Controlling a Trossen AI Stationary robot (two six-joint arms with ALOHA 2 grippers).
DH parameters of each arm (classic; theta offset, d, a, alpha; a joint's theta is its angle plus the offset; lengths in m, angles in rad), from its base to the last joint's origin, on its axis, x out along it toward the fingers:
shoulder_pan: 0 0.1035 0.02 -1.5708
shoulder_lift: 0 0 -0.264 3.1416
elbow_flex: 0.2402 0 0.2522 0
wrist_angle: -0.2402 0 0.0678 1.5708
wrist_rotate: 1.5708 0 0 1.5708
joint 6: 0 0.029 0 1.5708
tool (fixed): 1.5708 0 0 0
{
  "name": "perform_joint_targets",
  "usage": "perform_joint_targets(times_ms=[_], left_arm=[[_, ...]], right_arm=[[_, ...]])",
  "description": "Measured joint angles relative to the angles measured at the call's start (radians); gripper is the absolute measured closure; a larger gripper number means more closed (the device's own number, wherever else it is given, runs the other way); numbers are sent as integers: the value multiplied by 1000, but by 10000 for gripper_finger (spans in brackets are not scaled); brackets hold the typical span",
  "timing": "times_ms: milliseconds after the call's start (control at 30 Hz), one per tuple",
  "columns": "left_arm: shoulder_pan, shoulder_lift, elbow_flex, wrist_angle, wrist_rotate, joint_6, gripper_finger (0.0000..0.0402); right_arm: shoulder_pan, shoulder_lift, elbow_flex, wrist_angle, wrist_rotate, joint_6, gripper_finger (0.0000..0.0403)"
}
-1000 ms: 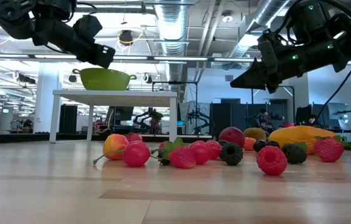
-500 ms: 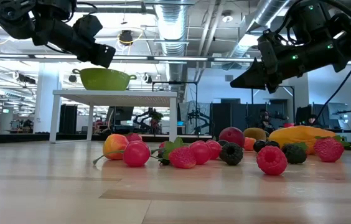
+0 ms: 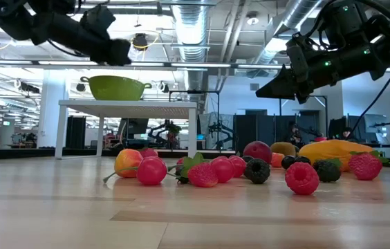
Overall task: Pick & Place Fruit
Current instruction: Put the peach into the green strainer bowl on the shelf
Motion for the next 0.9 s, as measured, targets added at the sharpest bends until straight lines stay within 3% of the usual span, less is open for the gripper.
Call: perform_joint_targets(times_ms=[100,333,433,633,900], left_arm=[[-66,0,0,9,93,-35,304],[-158,1,0,9,554,-143,304],[-184,9,1,2,699,-179,304],[-234,84,1,0,820,-210,304],[-322,265,1,2,857,-205,304]], right_arm=[[0,0,0,0,0,0,397],[0,0,0,0,0,0,397],[0,0,0,0,0,0,397],[0,0,0,0,0,0,397],[0,0,0,0,0,0,397]])
